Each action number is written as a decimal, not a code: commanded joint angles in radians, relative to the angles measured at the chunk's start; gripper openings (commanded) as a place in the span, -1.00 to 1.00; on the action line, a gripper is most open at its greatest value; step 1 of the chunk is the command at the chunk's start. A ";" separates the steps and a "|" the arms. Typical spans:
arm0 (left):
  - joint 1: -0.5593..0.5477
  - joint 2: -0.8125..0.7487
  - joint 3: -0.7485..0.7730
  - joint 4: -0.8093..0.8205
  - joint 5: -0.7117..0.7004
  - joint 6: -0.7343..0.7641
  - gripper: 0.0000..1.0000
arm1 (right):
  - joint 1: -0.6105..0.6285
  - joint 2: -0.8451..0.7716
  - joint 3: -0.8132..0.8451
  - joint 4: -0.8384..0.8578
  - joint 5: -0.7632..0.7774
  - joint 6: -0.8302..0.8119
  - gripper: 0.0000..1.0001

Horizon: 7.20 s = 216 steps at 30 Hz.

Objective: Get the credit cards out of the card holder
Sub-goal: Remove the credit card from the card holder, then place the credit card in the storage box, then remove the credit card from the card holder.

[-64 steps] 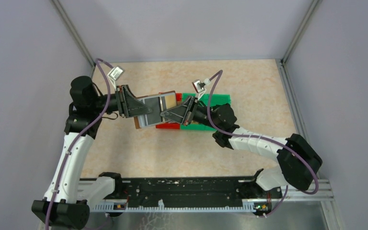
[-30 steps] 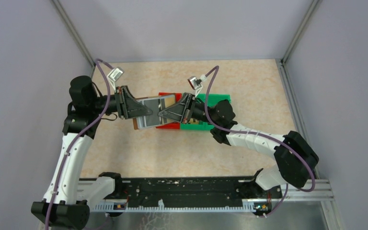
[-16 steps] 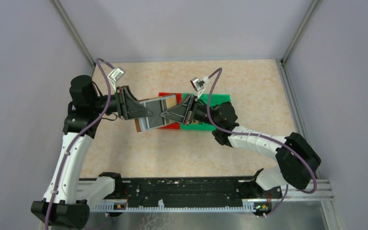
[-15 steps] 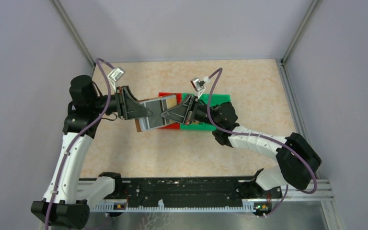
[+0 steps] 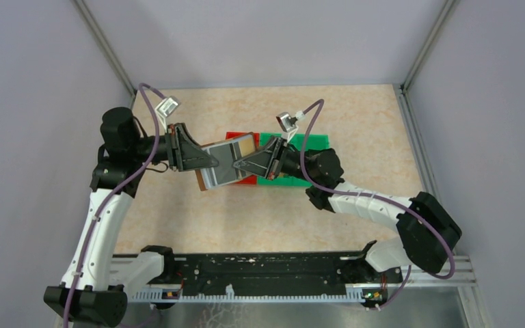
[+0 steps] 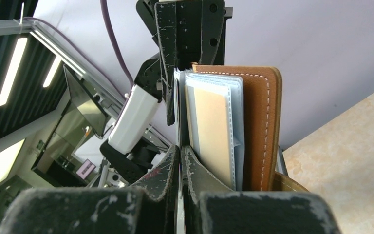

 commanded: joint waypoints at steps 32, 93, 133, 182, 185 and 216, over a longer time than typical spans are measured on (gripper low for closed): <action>-0.001 0.004 0.069 -0.072 -0.028 0.072 -1.00 | 0.016 0.053 0.070 0.118 -0.047 0.035 -0.49; -0.001 -0.024 0.132 -0.118 -0.081 0.187 -1.00 | -0.534 0.007 0.069 -1.128 0.403 -0.627 -1.00; -0.001 -0.095 0.018 0.400 -0.217 -0.272 -1.00 | -0.113 -0.325 -0.171 -0.015 0.114 -0.171 0.78; -0.001 -0.138 0.072 0.007 -0.062 0.438 0.58 | 0.075 -0.096 0.648 -1.340 -0.163 -0.906 -1.00; -0.001 -0.138 0.056 -0.045 -0.009 0.457 0.47 | 0.092 -0.048 0.697 -1.414 -0.185 -0.946 -1.00; -0.001 -0.169 -0.033 -0.171 0.207 0.556 -1.00 | 0.206 0.193 1.007 -1.641 -0.352 -1.140 -0.75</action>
